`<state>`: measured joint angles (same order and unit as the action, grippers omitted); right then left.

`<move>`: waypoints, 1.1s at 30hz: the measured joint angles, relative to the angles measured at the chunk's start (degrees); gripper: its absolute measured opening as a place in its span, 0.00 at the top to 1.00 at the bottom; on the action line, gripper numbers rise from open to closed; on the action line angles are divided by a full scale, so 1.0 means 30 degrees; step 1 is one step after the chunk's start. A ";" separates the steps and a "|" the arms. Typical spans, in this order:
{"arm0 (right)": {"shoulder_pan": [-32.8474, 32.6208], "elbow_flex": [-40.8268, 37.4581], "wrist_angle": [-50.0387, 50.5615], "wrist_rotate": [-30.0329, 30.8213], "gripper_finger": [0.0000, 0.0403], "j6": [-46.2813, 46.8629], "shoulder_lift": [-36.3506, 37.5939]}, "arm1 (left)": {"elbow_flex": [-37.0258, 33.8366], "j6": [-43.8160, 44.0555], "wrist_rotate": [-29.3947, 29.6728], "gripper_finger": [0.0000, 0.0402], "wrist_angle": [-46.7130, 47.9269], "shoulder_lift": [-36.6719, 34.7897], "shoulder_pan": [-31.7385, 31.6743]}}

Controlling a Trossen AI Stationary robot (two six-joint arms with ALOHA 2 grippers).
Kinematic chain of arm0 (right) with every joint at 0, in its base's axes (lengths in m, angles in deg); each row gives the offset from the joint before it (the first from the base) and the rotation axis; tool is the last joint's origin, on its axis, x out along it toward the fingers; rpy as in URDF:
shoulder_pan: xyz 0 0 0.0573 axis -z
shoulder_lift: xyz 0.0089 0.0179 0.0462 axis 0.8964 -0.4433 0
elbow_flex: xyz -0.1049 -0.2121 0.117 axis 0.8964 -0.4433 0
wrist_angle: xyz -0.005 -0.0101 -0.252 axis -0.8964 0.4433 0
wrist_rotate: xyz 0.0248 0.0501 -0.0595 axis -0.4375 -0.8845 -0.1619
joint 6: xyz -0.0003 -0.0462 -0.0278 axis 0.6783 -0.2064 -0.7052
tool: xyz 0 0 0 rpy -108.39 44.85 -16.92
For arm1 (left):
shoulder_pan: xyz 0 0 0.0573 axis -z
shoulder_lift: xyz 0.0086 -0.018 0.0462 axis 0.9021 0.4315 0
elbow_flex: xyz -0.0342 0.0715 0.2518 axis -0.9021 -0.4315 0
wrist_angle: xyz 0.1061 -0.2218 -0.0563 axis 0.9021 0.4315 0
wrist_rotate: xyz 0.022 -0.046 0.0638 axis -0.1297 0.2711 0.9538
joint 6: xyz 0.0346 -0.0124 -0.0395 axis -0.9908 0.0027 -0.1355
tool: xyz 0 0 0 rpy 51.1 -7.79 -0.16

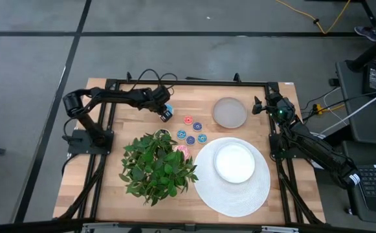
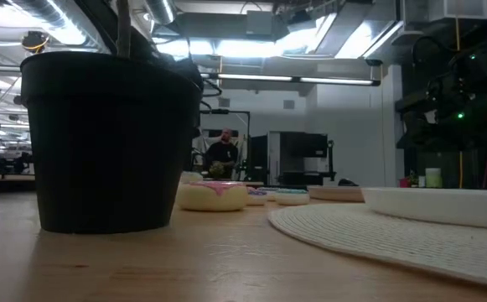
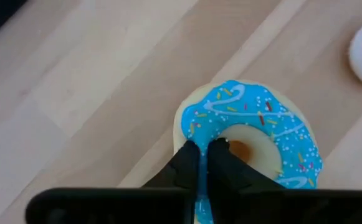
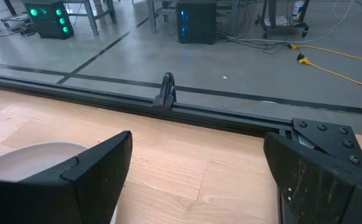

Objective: Pick & Place donuts
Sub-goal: Put the large blue donut onto the white plate

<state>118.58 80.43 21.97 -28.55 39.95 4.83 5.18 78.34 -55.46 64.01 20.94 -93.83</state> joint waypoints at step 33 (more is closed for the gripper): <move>0.0000 0.0002 0.0007 0.0003 0.10 0.0000 0.0000 | 0.7850 0.0561 0.0527 0.96 1.0944 -0.4142 0.1055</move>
<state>118.58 80.43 21.99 -28.54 39.95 4.83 28.73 80.03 -53.88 96.85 8.52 -90.66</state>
